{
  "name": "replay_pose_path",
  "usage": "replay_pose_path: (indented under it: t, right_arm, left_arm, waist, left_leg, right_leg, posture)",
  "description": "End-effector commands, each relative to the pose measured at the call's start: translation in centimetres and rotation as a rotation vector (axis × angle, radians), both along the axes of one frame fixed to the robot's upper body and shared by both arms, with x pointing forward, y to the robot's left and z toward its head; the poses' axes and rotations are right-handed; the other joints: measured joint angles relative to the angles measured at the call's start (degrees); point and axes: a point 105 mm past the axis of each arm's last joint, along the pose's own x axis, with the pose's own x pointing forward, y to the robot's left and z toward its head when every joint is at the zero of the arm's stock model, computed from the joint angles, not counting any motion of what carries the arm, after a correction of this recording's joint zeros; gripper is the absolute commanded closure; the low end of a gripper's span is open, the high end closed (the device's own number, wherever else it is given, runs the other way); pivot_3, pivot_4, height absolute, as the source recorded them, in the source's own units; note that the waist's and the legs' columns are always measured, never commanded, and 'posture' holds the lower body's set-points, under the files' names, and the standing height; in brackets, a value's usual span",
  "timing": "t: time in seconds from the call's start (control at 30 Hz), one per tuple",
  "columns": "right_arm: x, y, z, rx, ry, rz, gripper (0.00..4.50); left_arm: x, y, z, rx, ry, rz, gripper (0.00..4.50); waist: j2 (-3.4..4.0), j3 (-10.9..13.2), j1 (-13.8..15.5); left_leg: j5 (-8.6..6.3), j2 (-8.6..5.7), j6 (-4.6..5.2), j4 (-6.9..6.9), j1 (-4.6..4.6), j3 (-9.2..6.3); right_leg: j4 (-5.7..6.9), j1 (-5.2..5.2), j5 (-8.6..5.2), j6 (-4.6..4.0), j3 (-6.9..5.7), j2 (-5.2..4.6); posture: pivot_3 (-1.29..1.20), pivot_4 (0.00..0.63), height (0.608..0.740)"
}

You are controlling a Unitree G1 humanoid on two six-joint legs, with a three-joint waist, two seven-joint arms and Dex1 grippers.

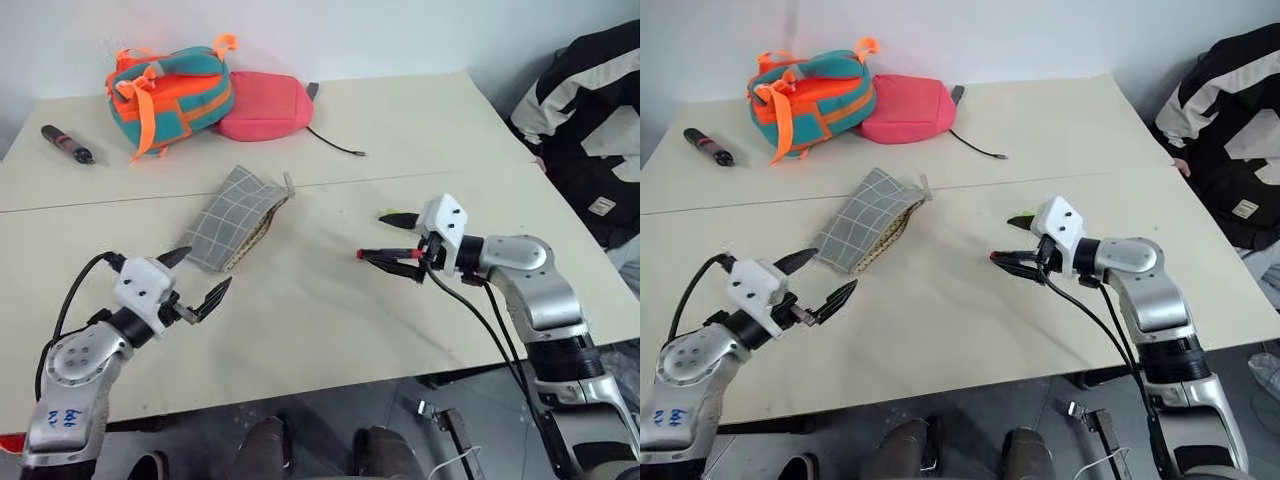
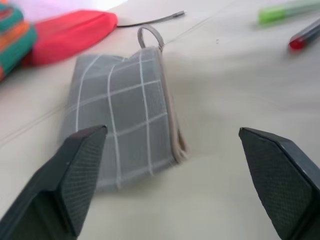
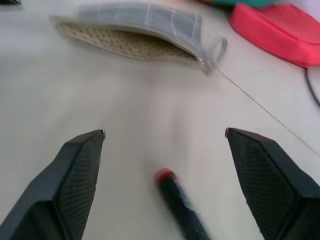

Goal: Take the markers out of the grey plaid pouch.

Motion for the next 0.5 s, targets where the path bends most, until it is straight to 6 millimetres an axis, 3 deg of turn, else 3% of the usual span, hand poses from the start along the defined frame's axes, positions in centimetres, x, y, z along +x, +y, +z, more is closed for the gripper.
replay_pose_path:
  t: [0.03, 0.1, 0.3, 0.4, 0.5]
  right_arm:
    - [-3.4, -0.3, -0.9, 0.073, 0.041, 0.067, 0.48]
    - [-4.3, -1.3, -2.9, 0.028, 0.069, 0.048, 0.48]
    - [-4.3, -3.3, -5.8, -0.019, 0.099, -0.036, 0.48]
    - [-4.2, -3.5, -6.4, -0.032, 0.089, -0.039, 0.48]
    - [-3.8, -3.2, -6.5, -0.037, 0.075, -0.027, 0.48]
  left_arm:
    - [-1.2, 2.6, 0.0, -0.099, 0.052, 0.100, 0.01]
    - [-1.7, 3.8, -0.3, -0.051, 0.041, 0.138, 0.01]
    - [-2.1, 6.1, -1.5, -0.059, 0.067, 0.242, 0.01]
    - [-1.9, 7.0, -2.3, -0.075, 0.068, 0.278, 0.01]
    - [-1.8, 6.6, -2.1, -0.058, 0.039, 0.243, 0.01]
  waist:
    - [-0.03, -0.02, 0.02]
    - [-0.03, -0.02, -0.05]
    - [-0.03, -0.04, -0.15]
    - [-0.05, -0.05, -0.14]
    - [-0.06, -0.05, -0.12]
  left_leg:
    - [-0.04, 0.01, 0.01, 0.00, 0.01, -0.01]
    - [-0.07, 0.00, 0.03, 0.00, 0.01, 0.02]
    - [-0.11, 0.00, 0.04, 0.04, 0.10, 0.19]
    - [-0.13, 0.03, -0.03, 0.03, 0.09, 0.20]
    - [-0.13, 0.02, -0.02, 0.03, 0.07, 0.21]
  right_leg:
    - [-0.03, 0.02, 0.00, 0.00, 0.00, 0.00]
    - [-0.10, 0.03, 0.00, 0.00, 0.00, 0.01]
    - [-0.23, -0.05, 0.03, -0.05, 0.10, -0.01]
    - [-0.24, -0.09, 0.03, -0.05, 0.10, 0.02]
    - [-0.25, -0.10, 0.03, -0.05, 0.10, 0.01]
  posture:
    - [0.00, 0.150, 0.740]
    - [0.00, 0.150, 0.740]
    - [0.00, 0.150, 0.740]
    - [0.00, 0.150, 0.740]
    - [0.00, 0.150, 0.740]
